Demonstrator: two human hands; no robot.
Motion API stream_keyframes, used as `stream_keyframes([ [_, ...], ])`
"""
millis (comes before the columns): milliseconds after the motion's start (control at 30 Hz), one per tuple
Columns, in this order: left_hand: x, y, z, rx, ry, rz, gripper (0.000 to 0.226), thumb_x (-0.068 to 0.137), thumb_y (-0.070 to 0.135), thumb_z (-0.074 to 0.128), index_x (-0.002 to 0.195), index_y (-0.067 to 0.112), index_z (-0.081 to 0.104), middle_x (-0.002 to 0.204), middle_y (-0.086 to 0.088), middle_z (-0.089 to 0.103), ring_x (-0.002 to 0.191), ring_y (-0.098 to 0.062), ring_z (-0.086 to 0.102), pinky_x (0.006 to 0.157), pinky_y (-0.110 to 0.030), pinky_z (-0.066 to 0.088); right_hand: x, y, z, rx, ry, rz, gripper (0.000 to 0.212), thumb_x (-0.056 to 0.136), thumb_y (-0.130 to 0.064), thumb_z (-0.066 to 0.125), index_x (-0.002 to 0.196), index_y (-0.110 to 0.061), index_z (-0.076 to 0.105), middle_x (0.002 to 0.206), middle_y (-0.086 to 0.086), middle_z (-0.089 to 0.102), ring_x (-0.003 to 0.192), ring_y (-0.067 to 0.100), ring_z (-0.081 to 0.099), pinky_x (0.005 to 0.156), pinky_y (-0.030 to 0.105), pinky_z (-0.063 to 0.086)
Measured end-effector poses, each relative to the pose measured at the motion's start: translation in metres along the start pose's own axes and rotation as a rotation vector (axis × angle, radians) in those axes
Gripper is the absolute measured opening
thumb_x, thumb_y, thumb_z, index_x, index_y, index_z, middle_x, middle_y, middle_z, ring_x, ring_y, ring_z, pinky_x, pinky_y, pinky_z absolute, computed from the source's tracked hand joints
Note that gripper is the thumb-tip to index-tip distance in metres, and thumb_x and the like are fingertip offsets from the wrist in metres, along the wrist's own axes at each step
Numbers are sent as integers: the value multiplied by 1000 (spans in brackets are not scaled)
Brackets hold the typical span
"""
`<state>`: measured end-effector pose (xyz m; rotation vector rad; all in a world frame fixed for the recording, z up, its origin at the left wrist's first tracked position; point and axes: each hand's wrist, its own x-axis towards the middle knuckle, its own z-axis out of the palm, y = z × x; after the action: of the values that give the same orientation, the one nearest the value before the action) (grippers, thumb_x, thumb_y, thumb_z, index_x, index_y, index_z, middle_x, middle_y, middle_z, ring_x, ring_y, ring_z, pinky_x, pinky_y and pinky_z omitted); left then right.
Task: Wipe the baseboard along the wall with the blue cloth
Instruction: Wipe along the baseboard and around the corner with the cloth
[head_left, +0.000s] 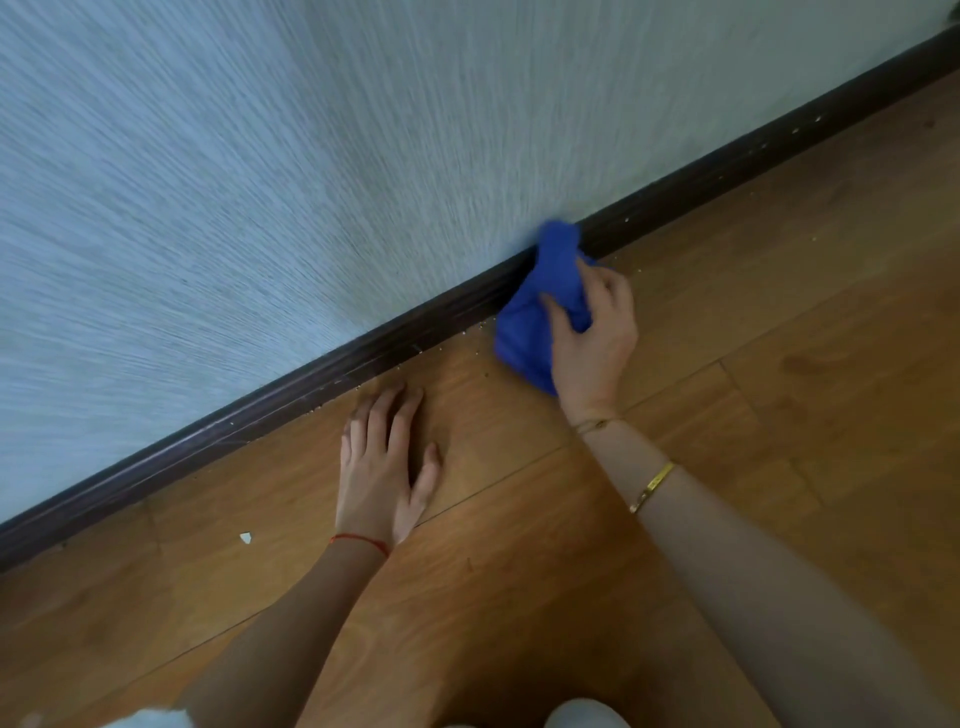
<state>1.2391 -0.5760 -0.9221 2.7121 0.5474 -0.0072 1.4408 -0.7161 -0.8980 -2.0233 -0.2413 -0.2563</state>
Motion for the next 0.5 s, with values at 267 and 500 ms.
stream_keyframes([
  [267,0,0,0,-10,1,8,62,97,47,40,149,14,42,152,-9,38,135,-33,40,107,-55,39,19,11,-3,-70,72,-17,36,87,-6,69,123,-2,64,114,14,56,108,20,56,97,31,48],
  [500,0,-1,1,-11,-2,4,62,97,47,39,150,15,41,153,-9,38,132,-33,41,104,-56,41,24,11,-8,-46,87,4,36,88,-9,70,123,-4,65,115,12,56,106,17,54,96,23,45],
])
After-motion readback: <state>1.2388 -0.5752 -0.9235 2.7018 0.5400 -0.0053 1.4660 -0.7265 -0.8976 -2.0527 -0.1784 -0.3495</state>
